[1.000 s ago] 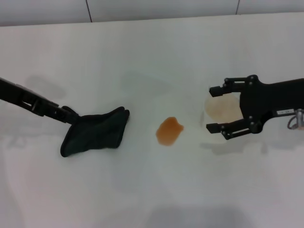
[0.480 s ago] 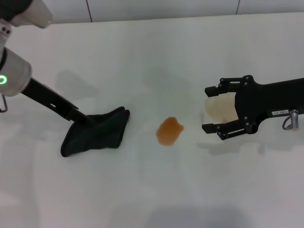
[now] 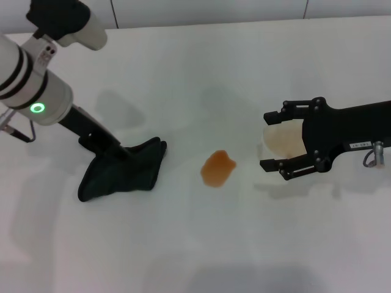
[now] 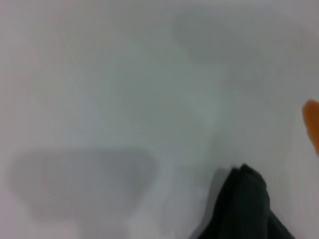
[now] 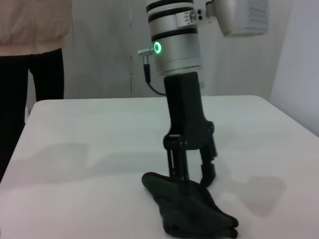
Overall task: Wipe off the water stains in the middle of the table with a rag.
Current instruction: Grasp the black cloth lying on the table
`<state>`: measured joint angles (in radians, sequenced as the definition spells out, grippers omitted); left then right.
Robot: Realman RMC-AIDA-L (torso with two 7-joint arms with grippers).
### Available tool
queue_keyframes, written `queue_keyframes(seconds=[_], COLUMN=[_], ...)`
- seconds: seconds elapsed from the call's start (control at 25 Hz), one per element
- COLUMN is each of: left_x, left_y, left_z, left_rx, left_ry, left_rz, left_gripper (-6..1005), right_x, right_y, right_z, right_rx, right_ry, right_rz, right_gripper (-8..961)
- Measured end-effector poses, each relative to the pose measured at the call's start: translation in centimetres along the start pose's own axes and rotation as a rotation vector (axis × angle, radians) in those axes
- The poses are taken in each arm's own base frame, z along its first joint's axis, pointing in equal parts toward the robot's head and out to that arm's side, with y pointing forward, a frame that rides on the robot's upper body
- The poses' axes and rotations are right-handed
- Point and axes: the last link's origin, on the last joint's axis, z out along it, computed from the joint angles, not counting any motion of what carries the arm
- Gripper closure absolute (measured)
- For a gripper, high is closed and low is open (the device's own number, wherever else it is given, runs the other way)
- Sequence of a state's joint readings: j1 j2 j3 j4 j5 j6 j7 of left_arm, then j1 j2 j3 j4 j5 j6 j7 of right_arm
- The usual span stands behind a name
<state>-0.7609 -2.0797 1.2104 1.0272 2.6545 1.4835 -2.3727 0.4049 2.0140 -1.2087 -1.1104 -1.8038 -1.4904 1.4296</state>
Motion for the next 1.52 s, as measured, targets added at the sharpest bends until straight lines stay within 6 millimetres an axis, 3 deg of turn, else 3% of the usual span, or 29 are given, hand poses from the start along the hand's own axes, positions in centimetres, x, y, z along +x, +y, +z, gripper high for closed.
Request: queue_keyframes(seconds=[0.32,0.84,1.08,1.48,1.52], left_x=[1.3,0.9,0.9,1.9,1.8], left_y=[1.3,2.5,3.0,2.5,2.5], left_z=[1.2,2.5,3.2,2.6,2.7], left_rx=[0.017,0.0,0.005,0.01,0.009], left_ry=[0.006,-0.041,-0.068,-0.066,-0.071], left_rz=[0.093,0.13,0.14,0.054,0.053], left_gripper=[233,234,274,341,455], right_x=[0.1,0.0,0.0,0.0,0.0], right_y=[-0.2,-0.4,-0.4,-0.5,-0.5], right_z=[-0.1,-0.1,-0.1,-0.3,-0.3], right_rx=[0.013,0.019,0.02,0.026,0.027], right_ry=[0.0,0.003,0.005,0.003,0.003], right_rz=[0.003,-0.002,-0.002,-0.001,-0.001], right_gripper=[96,96,96,96,96])
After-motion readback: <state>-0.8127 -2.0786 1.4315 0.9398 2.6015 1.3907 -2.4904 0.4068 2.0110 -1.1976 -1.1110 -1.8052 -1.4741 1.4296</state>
